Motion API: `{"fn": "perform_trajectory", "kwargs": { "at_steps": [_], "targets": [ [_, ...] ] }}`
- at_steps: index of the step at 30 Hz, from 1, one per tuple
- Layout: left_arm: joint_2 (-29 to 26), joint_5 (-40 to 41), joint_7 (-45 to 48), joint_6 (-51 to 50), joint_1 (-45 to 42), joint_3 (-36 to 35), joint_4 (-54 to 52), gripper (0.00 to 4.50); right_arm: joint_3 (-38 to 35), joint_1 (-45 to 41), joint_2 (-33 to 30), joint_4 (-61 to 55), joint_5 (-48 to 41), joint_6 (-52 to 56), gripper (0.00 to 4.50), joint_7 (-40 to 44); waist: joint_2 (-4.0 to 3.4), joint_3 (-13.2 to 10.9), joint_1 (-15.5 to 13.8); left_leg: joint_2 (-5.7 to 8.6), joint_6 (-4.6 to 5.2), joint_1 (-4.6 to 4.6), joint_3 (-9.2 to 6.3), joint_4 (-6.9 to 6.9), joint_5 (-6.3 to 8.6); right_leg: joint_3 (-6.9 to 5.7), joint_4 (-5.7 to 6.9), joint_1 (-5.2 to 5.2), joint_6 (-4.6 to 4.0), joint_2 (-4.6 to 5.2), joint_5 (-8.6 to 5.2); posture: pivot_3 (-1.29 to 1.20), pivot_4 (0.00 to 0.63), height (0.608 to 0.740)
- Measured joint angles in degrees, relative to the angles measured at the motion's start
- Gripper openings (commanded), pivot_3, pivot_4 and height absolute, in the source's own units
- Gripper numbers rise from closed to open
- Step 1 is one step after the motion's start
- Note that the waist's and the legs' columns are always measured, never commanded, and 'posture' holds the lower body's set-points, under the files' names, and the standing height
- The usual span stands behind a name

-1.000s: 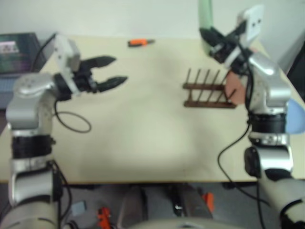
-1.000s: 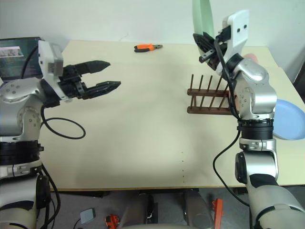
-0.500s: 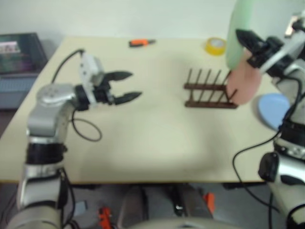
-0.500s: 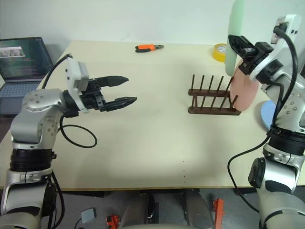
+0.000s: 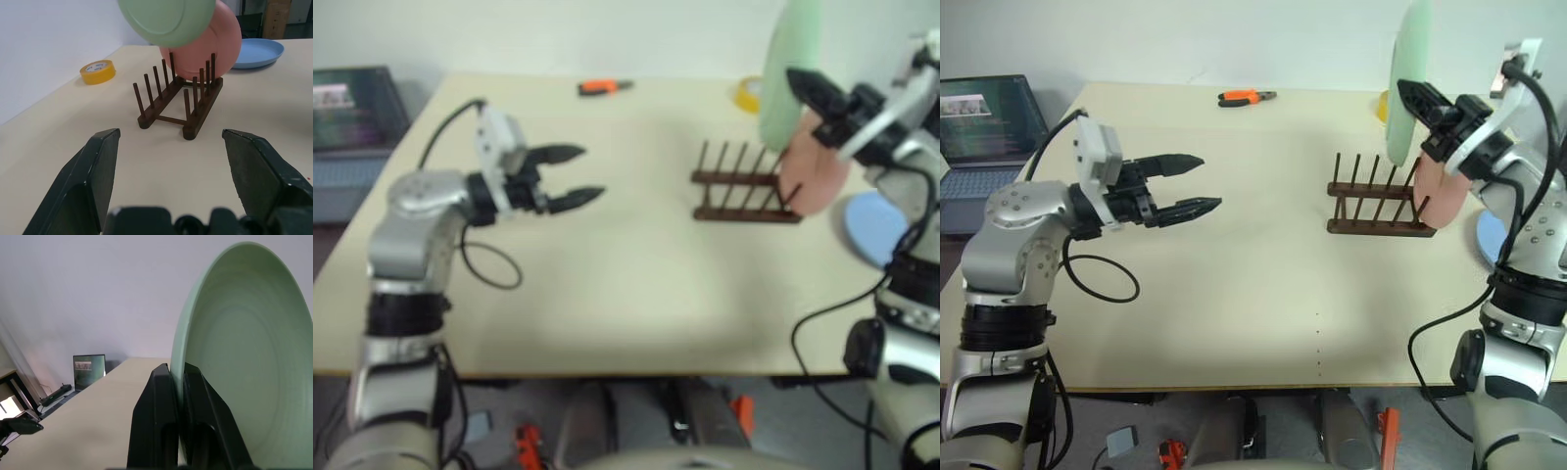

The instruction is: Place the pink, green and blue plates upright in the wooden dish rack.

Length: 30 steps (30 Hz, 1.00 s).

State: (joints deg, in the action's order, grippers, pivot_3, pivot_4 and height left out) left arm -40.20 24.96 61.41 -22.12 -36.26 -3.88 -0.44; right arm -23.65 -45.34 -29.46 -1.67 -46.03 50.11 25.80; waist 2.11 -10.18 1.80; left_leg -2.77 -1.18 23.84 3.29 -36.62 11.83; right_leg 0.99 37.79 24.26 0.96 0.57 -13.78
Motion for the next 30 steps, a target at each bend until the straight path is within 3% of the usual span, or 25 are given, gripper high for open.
{"fn": "perform_trajectory", "kwargs": {
  "at_steps": [30],
  "targets": [
    [0.0,0.0,0.3,0.0,0.0,0.0,0.0,3.66,-1.2,3.8,-2.7,4.4,-4.6,0.4,0.00,3.3,0.00,0.0,0.0,0.01,0.00,0.00,-0.01,0.06,0.00,-0.01,-0.05,0.00,0.00,-0.05,0.00,0.00,0.150,0.740]
  ]
}}
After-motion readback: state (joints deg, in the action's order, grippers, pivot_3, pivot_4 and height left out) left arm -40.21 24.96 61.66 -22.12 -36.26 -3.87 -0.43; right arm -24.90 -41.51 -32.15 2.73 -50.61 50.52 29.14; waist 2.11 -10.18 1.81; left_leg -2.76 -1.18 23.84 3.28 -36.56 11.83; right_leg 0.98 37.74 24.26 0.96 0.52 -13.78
